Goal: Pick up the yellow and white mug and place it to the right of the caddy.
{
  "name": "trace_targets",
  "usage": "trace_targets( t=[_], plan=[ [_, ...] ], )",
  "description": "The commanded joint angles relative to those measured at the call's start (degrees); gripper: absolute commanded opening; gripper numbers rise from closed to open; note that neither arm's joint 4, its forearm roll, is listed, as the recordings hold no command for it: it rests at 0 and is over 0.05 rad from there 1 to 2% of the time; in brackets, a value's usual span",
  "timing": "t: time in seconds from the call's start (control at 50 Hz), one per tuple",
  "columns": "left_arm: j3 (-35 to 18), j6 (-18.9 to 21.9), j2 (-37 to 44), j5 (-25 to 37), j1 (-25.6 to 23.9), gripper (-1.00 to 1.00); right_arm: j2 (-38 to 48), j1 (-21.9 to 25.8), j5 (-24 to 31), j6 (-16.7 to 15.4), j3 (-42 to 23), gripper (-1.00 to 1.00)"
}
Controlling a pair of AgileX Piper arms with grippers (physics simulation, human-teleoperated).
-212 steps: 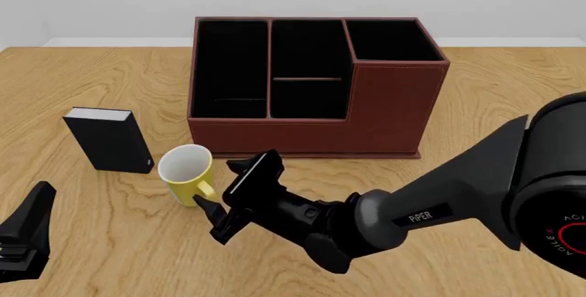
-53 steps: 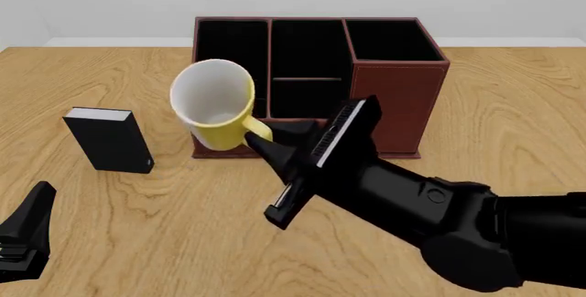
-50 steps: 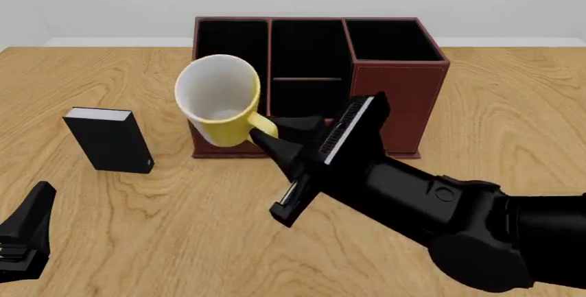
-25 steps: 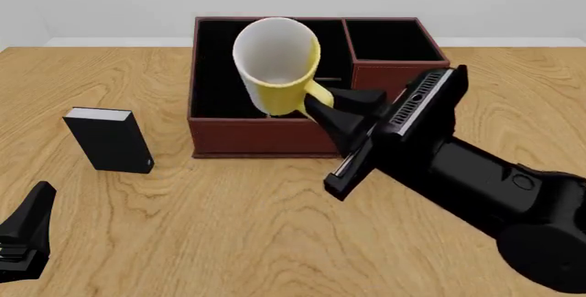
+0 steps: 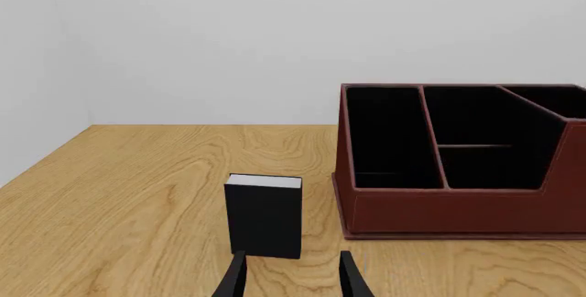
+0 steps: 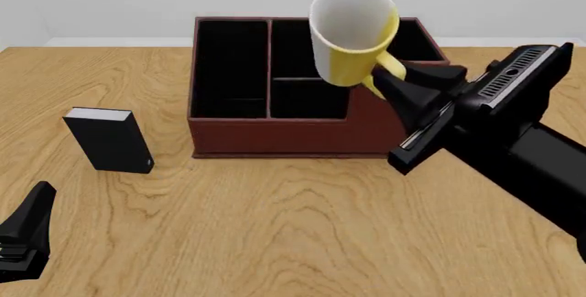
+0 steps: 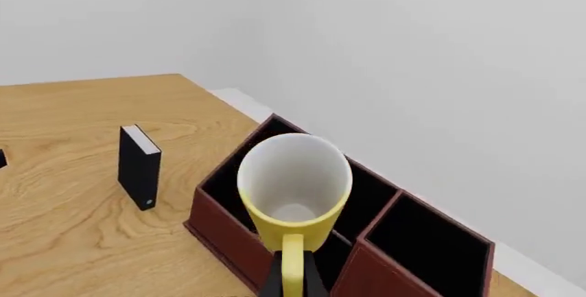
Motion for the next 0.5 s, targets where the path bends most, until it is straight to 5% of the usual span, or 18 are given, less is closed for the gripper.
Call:
trace_targets(
  t=[0.02, 0.5],
  plan=[
    [0.0, 0.0, 0.0, 0.0, 0.0, 1.0, -4.01, -3.91, 2.08, 0.77, 0.53, -1.0],
    [0.0, 0.0, 0.0, 0.0, 0.0, 1.0, -10.43, -12.67, 6.56, 0.85, 0.98, -1.0]
  ],
)
